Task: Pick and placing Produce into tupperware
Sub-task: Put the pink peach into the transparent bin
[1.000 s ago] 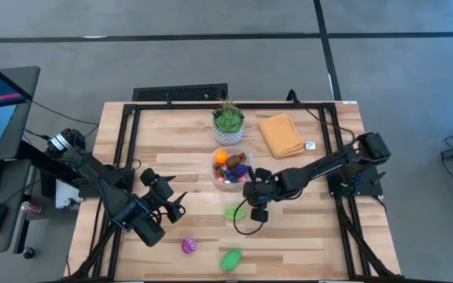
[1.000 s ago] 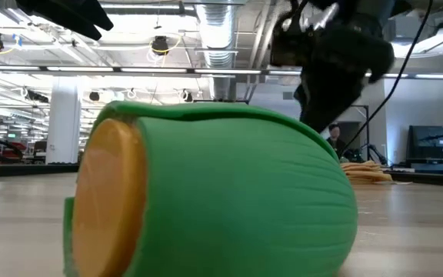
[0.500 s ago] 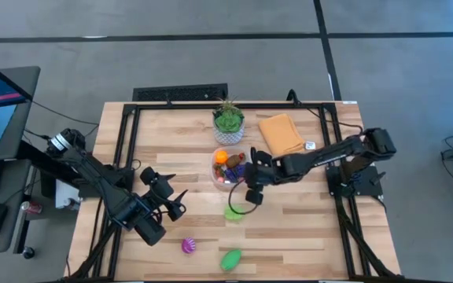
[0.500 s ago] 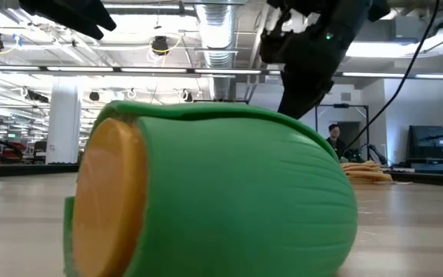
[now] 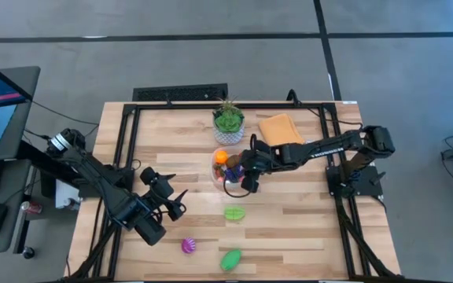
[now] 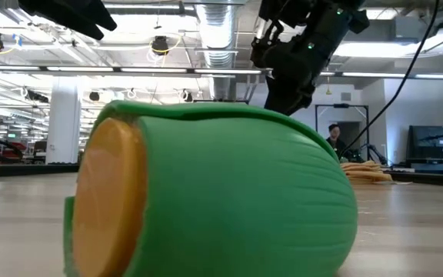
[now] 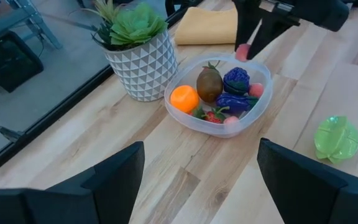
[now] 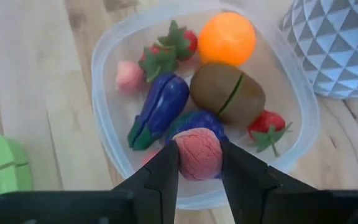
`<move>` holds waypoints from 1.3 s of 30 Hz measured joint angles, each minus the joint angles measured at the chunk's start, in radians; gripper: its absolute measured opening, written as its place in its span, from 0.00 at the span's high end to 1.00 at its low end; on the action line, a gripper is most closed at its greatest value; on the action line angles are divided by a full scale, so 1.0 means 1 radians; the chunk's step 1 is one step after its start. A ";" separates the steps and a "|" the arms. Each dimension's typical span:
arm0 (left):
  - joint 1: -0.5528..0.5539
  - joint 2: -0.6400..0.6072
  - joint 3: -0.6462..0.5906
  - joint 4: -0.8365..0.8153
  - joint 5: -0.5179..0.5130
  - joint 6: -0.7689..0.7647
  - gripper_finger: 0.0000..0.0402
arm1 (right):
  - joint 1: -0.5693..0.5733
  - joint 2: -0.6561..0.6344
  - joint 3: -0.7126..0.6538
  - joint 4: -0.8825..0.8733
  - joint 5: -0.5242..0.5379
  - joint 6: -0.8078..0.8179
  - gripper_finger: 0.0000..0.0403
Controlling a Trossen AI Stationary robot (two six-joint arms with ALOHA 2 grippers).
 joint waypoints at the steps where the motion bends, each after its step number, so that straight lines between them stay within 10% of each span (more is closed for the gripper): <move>1: 0.000 0.000 0.000 0.000 0.000 0.000 0.25 | 0.001 0.000 0.000 0.001 -0.005 0.000 0.67; 39: -0.005 0.000 -0.141 0.154 0.041 -0.070 0.25 | 0.022 0.081 0.002 0.034 -0.044 0.001 0.60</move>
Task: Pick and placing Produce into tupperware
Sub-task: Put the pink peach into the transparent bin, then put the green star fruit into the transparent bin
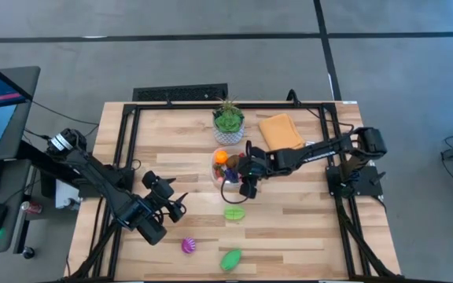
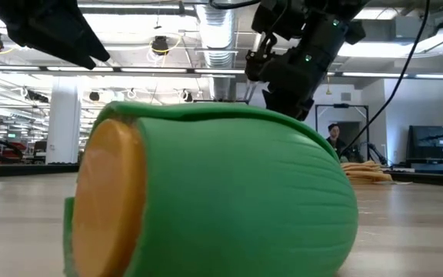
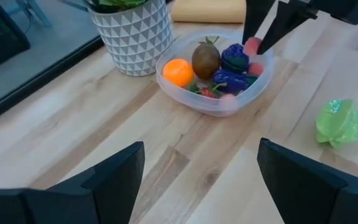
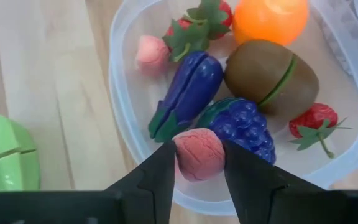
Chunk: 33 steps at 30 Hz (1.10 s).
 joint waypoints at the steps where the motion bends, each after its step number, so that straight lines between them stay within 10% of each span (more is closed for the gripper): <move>1: 0.000 0.000 0.000 -0.002 0.000 0.000 0.25 | -0.003 0.000 0.000 0.000 0.000 0.000 0.58; 33: 0.000 -0.001 0.000 -0.004 0.000 0.013 0.25 | 0.290 -0.082 0.044 -0.036 -0.004 0.097 0.43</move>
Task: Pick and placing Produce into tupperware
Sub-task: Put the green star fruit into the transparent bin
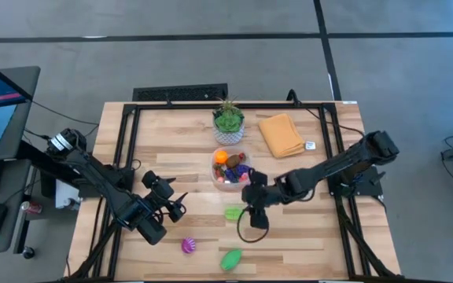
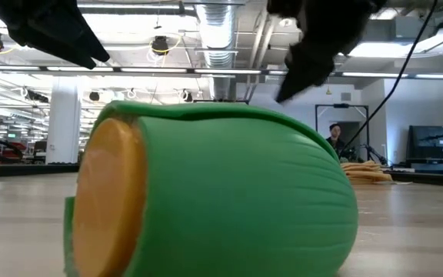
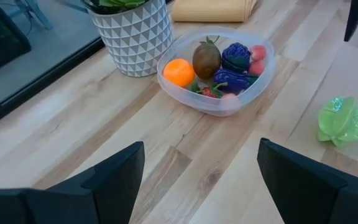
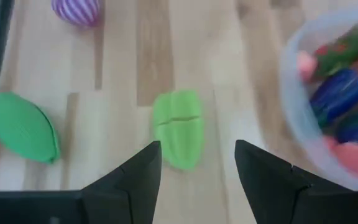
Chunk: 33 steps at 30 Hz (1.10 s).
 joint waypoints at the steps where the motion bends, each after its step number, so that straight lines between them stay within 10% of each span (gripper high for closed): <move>1: 0.000 0.000 0.000 0.000 0.000 0.000 0.25 | 0.004 0.001 -0.003 -0.009 0.000 0.009 0.43; 19: 0.000 0.000 0.000 0.036 0.019 0.000 0.25 | 0.012 0.090 0.000 0.143 -0.052 -0.008 0.43; 33: -0.001 0.000 0.000 0.054 0.020 0.000 0.25 | -0.016 0.097 0.000 0.142 -0.051 0.015 0.15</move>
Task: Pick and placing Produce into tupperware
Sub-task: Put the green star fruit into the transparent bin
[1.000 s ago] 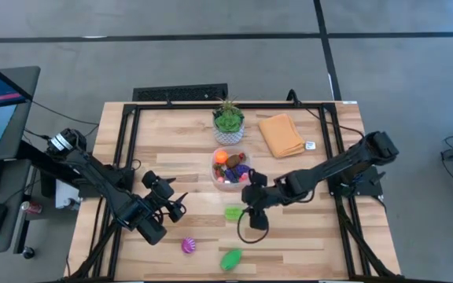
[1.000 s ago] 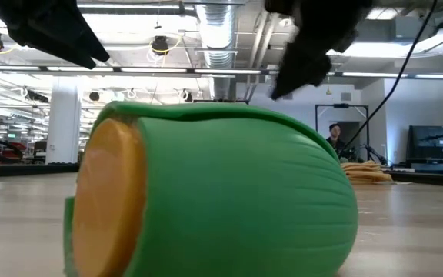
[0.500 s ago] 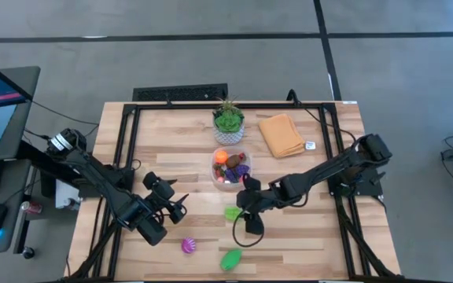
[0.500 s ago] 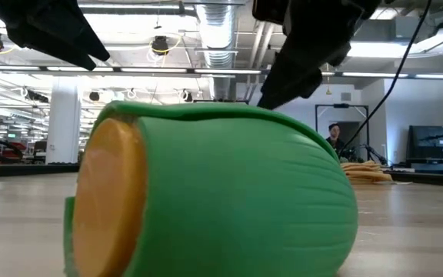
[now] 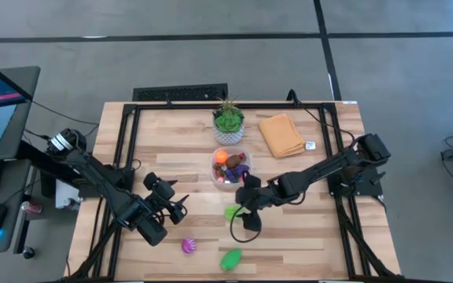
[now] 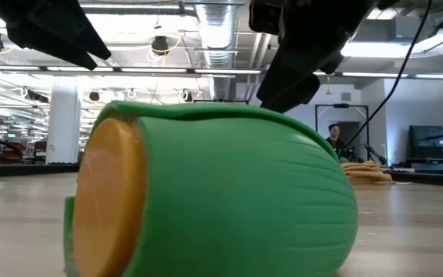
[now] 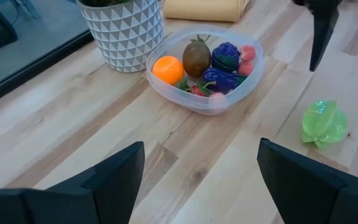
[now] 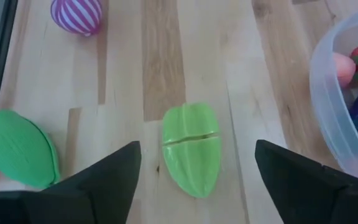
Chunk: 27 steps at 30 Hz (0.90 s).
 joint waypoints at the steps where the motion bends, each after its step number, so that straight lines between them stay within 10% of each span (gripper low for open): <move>1: 0.000 0.000 0.000 0.000 0.000 -0.002 0.25 | 0.000 0.005 0.000 0.005 -0.002 0.000 0.14; 27: 0.003 0.000 0.000 -0.001 -0.030 -0.012 0.25 | -0.029 0.049 0.013 0.064 -0.039 -0.089 0.11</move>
